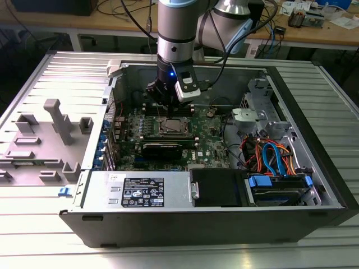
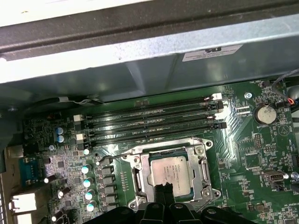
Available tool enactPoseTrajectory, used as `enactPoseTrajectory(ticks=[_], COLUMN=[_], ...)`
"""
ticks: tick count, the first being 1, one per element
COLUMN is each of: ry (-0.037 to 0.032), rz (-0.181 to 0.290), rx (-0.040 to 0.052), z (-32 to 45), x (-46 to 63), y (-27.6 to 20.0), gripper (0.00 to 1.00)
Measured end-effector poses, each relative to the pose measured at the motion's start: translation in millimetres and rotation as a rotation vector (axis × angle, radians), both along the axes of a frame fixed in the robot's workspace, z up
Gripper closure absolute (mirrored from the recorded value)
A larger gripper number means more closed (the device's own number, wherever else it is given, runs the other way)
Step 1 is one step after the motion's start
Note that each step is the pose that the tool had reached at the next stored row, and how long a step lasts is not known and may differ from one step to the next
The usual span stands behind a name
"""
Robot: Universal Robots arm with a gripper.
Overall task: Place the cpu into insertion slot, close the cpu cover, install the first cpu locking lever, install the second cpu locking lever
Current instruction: 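Install the first cpu locking lever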
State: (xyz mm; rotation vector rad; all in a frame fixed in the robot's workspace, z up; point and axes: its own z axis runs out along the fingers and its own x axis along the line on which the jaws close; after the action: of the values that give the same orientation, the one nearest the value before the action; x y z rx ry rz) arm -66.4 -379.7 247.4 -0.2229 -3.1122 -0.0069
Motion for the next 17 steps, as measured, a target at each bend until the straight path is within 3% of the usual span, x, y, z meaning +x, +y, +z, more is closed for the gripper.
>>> enactPoseTrajectory(ticks=[5, 12, 17], ry=[0.0000, -0.0019, -0.0154], rz=[0.064, 0.067, 0.071], rx=[0.0001, 0.0020, 0.0016], z=[0.1, 10.4, 11.7], x=[-0.5, -1.9, -5.4], y=[0.0, 0.1, 0.2], gripper=[0.89, 0.89, 0.89])
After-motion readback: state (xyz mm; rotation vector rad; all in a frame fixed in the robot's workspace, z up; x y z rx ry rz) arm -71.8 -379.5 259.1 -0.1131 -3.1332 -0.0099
